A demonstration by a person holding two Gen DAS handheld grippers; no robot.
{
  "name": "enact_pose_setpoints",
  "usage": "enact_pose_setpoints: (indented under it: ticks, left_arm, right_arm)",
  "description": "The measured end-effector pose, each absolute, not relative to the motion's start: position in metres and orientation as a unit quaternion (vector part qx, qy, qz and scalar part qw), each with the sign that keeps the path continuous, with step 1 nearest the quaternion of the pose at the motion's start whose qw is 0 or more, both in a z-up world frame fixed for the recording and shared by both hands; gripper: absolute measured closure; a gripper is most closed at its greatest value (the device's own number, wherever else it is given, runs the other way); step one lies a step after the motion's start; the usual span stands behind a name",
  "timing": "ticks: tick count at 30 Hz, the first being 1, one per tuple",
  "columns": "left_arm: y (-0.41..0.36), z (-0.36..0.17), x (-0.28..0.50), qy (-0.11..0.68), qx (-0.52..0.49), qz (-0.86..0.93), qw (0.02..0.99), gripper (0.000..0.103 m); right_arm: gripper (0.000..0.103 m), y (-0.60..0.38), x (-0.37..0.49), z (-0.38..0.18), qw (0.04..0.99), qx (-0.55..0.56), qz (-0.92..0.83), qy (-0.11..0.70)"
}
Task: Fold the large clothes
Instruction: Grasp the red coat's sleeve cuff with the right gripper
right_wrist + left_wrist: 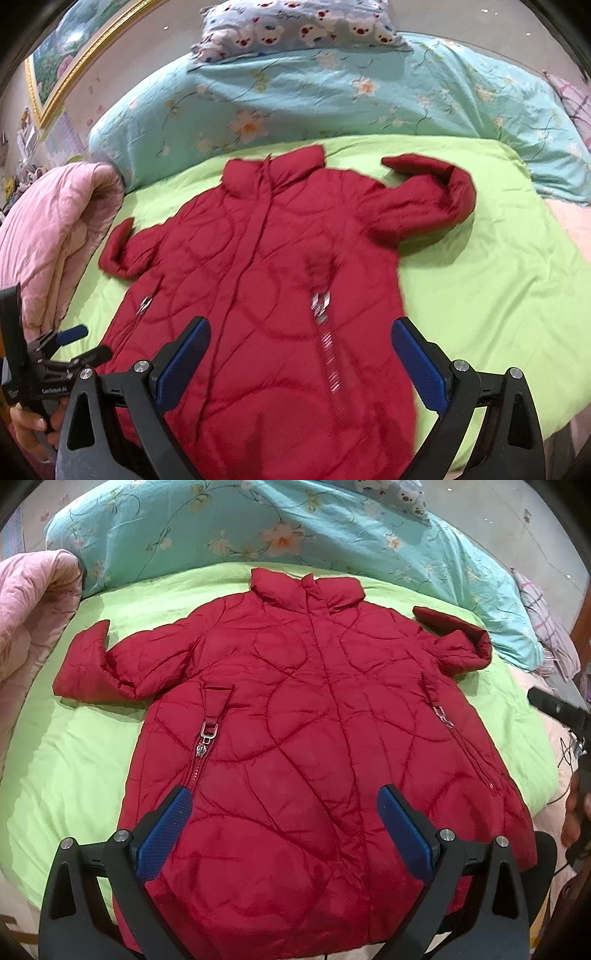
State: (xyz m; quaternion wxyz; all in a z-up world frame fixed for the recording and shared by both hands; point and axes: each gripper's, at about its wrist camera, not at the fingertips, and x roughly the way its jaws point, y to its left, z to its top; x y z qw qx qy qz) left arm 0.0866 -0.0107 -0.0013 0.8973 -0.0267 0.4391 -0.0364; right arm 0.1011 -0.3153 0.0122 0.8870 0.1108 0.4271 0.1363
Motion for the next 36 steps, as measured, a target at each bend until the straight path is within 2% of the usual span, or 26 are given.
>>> enact_pose_setpoints:
  ticks: [27,36]
  left_arm:
    - [0.006,-0.031,0.178,0.485,-0.05,-0.028,0.873,0.002]
    - [0.006,-0.047,0.199,0.506,-0.05,-0.026,0.861,0.002]
  right_arm:
    - [0.011,-0.376,0.313,-0.025,0.89,0.024,0.042,0.453]
    - [0.014,-0.382,0.395,-0.079,0.869,-0.05,-0.014,0.493]
